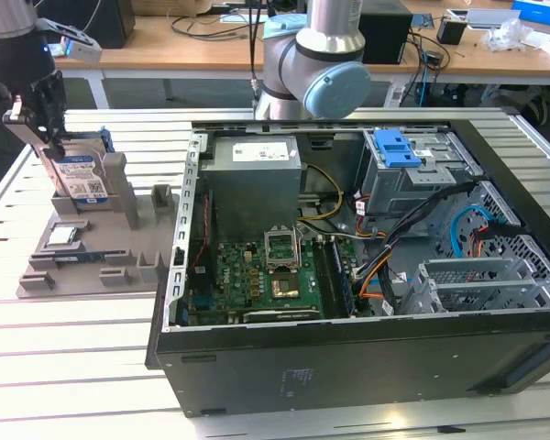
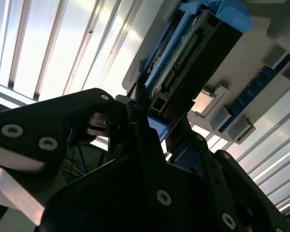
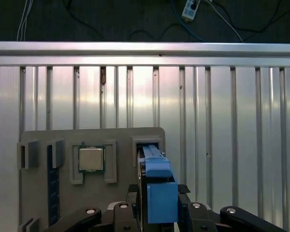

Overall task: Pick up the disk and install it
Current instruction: 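Pick up the disk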

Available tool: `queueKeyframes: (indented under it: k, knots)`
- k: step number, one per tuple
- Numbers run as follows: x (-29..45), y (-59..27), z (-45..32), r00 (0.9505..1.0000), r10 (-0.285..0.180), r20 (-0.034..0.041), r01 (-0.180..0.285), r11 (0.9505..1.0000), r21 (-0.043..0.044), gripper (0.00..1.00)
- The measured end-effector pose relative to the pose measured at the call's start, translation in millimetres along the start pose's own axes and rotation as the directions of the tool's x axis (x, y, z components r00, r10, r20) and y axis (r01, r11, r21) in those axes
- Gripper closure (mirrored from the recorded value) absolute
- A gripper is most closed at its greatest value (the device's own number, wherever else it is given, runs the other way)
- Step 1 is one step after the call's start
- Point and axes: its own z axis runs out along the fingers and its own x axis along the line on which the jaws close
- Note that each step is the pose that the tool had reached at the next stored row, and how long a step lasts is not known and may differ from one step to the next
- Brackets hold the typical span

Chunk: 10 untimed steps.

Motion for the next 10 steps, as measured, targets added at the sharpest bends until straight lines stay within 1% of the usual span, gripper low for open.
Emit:
queueKeyframes:
  k: [4,7,10]
  knots:
    - [0.1,-0.2,5.3,1.0000,-0.007,-0.0007,0.007,1.0000,-0.0001,0.58]
    - [0.2,-0.2,6.2,0.9997,-0.025,-0.0021,0.025,0.9997,-0.0008,0.58]
    - [0.1,-0.7,7.0,0.9996,-0.027,-0.0021,0.027,0.9996,-0.0005,0.58]
